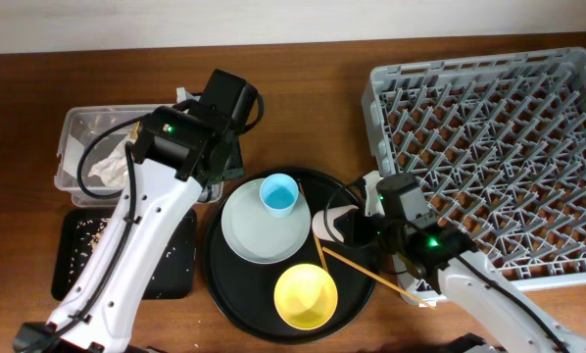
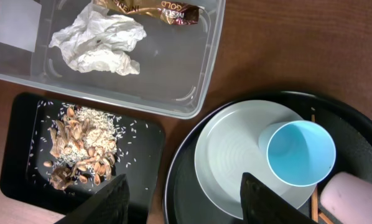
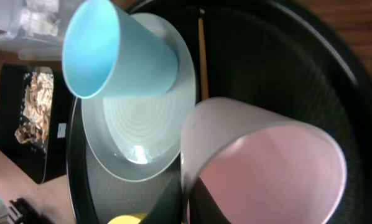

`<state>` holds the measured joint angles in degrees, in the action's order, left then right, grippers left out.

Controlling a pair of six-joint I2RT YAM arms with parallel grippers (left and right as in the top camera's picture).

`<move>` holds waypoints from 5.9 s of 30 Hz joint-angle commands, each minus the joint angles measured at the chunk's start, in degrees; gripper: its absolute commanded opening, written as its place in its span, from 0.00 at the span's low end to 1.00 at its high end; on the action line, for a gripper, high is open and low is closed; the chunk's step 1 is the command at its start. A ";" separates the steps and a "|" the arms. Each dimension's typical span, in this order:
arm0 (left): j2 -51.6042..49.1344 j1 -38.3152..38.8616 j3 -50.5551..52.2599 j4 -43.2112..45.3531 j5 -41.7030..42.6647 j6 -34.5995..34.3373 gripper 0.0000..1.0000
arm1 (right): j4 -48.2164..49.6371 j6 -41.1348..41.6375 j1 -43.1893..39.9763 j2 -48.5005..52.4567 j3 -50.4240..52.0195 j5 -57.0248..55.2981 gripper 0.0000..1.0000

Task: Sort waste into correct bins and load items into the dishwasher rack

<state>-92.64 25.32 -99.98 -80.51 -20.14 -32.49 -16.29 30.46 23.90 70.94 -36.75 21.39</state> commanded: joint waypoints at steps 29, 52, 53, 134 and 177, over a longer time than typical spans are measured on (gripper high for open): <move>0.31 -0.15 -0.31 -1.03 -0.17 0.87 0.57 | -11.34 -14.25 7.96 1.07 -7.67 -22.10 0.36; 0.31 -0.09 -0.31 -1.22 0.50 0.87 0.57 | -25.11 -4.07 0.44 8.50 -11.43 -9.62 0.41; 0.31 -0.09 -0.31 -1.22 0.48 0.87 0.57 | -25.97 -4.72 0.44 8.44 -12.37 -9.62 0.41; -13.44 21.66 17.44 33.55 17.53 -2.73 0.50 | -58.45 -15.45 -23.61 -4.02 -38.47 -25.97 0.99; 6.14 -5.62 1.70 14.05 93.79 46.27 0.00 | -49.57 -60.02 -16.24 -0.17 -45.59 63.34 0.99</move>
<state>-86.61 18.20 -98.24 -66.96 78.08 12.91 -65.93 -30.26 5.32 70.67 -81.54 82.56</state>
